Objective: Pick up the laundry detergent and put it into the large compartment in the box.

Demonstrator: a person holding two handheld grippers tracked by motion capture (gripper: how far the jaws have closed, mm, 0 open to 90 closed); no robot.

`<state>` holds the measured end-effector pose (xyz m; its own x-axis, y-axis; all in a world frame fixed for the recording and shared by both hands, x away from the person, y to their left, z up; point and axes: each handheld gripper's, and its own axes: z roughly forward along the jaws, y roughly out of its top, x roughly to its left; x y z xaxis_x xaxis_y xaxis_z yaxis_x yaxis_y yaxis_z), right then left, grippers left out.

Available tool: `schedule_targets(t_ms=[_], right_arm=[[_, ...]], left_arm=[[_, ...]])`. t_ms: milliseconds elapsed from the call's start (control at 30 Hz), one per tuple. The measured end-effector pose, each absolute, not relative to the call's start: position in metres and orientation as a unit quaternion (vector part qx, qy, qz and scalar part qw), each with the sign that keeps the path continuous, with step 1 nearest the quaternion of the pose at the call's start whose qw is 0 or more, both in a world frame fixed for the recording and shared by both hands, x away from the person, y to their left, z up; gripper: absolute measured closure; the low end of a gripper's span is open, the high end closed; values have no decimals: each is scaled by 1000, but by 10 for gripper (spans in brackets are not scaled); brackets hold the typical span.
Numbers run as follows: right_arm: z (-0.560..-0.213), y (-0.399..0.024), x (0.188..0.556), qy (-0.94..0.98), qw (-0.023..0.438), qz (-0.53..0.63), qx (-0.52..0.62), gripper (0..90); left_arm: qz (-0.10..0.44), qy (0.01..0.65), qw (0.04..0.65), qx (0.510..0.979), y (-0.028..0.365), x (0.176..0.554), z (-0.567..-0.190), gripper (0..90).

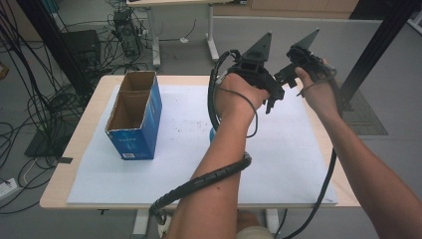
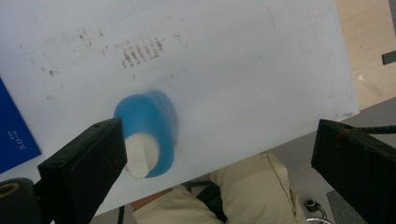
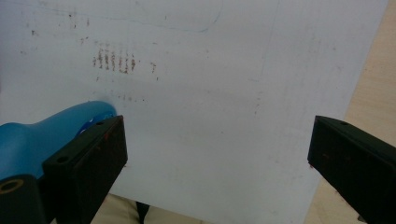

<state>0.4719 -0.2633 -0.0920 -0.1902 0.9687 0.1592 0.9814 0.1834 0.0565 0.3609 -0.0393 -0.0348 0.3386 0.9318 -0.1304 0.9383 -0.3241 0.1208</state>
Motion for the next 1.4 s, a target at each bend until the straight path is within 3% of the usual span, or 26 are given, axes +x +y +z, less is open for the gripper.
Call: schedule_targets(t_ms=[1400], right_arm=[[-85, -267, 465, -766, 37, -77, -637, 45]], left_arm=[[-9, 587, 88, 805, -32, 357, -27, 38]])
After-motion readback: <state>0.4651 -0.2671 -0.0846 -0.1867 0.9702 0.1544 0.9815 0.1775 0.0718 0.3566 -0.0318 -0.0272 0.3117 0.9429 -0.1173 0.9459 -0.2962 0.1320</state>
